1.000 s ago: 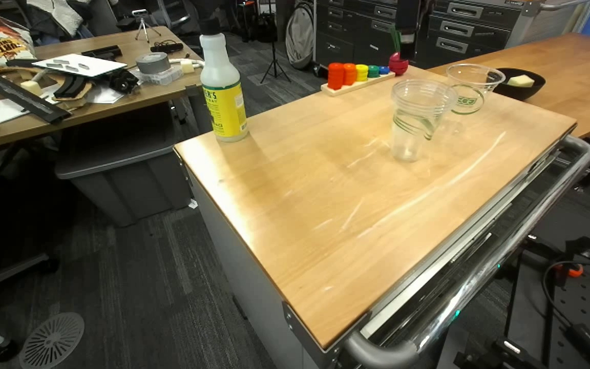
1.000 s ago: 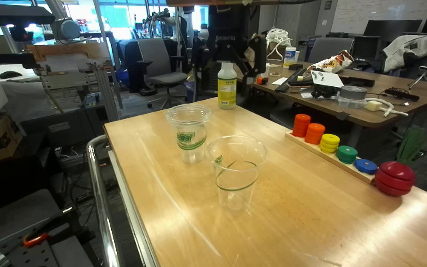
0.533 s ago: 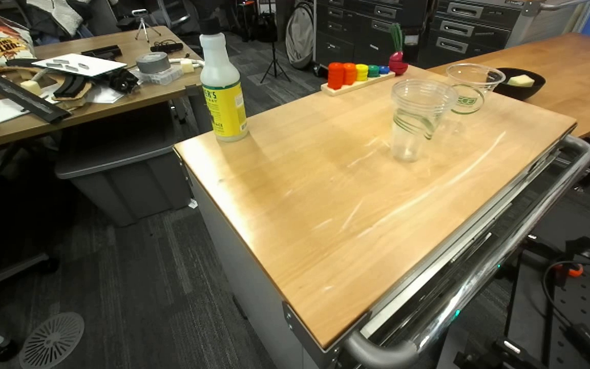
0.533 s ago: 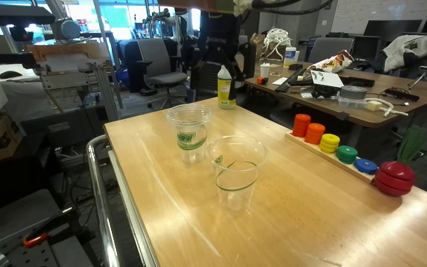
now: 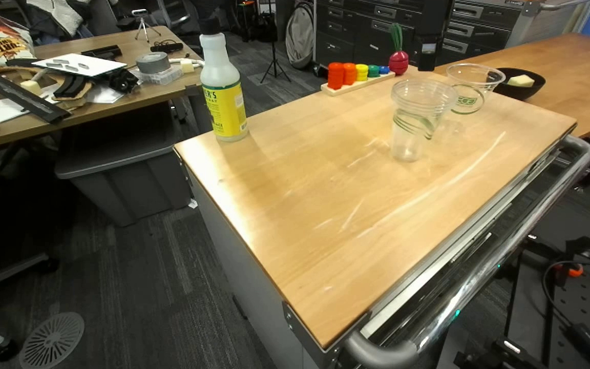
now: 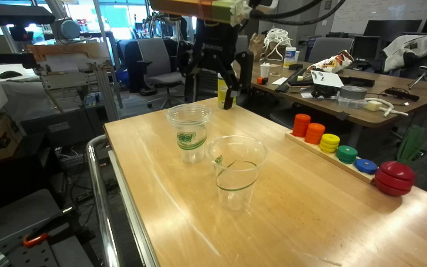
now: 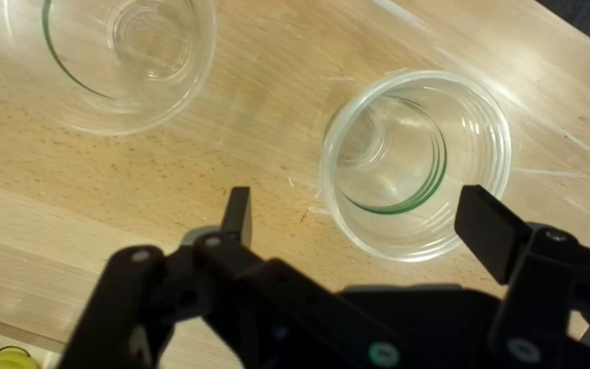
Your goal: Stack the cups
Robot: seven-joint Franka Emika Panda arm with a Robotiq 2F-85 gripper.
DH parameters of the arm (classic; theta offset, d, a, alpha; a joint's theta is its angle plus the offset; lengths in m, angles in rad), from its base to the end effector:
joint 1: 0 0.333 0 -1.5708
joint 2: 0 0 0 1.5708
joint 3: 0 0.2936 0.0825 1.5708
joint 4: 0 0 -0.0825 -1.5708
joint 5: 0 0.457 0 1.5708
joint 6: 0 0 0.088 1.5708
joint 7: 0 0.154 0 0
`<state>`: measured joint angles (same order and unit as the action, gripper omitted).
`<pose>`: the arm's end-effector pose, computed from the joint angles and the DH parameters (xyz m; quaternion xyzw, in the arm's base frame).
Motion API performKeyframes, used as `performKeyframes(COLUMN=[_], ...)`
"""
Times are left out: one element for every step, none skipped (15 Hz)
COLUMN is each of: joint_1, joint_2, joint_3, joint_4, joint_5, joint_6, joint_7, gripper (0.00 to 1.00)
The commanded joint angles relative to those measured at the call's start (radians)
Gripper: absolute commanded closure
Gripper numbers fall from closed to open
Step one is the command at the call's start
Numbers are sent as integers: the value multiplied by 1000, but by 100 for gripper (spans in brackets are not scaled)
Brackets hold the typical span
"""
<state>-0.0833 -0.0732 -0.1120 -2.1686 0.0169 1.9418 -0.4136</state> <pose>0.5508 -0.1067 0.3085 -0.9914 -0.1054 0.0699 0.0342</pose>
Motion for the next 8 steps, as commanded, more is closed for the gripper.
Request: performKeyframes(joint_1=[-5, -5, -5, -6, -7, -7, -8, -8], joint_2=[-1, 4, 12, 20, 26, 36, 43, 54], joint_3=[-9, -10, -10, -10, -10, -10, -9, -8], joint_4=[-4, -1, 3, 9, 11, 16, 18, 22], joint_5=[20, 19, 18, 18, 17, 15, 13, 12], joint_6=[5, 4, 3, 1, 1, -2, -5, -13], joint_7=[-51, -61, -68, -77, -85, -93, -99, -106], gripper=[0, 0, 0, 0, 0, 0, 0, 0])
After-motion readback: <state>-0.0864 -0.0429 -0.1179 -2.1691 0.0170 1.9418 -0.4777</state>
